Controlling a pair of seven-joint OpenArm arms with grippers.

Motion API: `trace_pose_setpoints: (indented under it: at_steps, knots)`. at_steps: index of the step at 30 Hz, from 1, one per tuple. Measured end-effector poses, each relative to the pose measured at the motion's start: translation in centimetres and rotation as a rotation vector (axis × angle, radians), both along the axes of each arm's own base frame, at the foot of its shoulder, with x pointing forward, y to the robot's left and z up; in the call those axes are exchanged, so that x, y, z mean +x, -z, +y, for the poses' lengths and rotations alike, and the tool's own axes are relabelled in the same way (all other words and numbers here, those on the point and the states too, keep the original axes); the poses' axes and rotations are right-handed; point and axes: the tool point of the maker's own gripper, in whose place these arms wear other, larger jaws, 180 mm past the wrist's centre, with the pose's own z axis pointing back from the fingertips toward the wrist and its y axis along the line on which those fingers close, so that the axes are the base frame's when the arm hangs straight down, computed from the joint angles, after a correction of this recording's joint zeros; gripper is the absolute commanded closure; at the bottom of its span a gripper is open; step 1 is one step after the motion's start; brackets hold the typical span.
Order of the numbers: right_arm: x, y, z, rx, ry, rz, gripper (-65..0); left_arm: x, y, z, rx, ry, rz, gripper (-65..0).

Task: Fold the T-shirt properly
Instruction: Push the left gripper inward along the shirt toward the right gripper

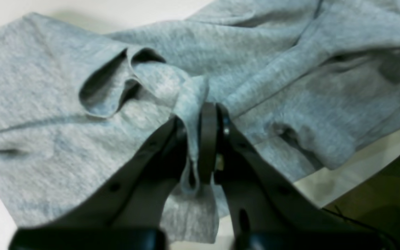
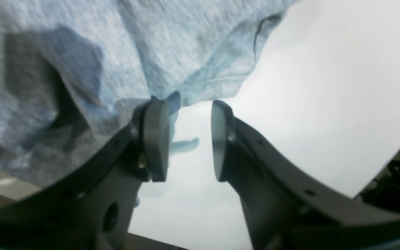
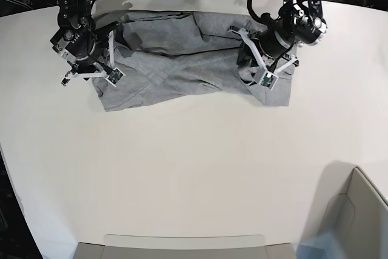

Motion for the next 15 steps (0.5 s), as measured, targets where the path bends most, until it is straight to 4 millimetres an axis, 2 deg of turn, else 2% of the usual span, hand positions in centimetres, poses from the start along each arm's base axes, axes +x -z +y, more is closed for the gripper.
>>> trace_pose_setpoints:
  at_steps: [2, 7, 10, 12, 15]
  knots:
    - [0.0, 0.0, 0.0, 0.001, 0.000, 0.000, -20.9, 0.1, -0.1, -0.1, -0.002, 0.001, -0.004, -8.3]
    - [0.0, 0.0, 0.0, 0.001, 0.000, 0.000, -20.9, 0.0, -0.1, -1.0, -0.025, 0.001, 0.001, -8.7]
    - [0.0, 0.0, 0.0, 0.001, 0.000, 0.000, -20.9, -0.5, 0.0, -3.1, -0.043, 0.060, 0.010, -8.8]
    - [0.1, -0.1, 0.0, 0.001, 0.000, -0.003, -20.9, -0.7, 0.5, -4.1, -0.064, 0.080, 0.028, -8.8]
    - [0.5, -0.3, 0.0, 0.000, 0.000, -0.013, -20.9, -1.3, 1.7, -4.4, -0.068, 0.088, 0.071, -8.8]
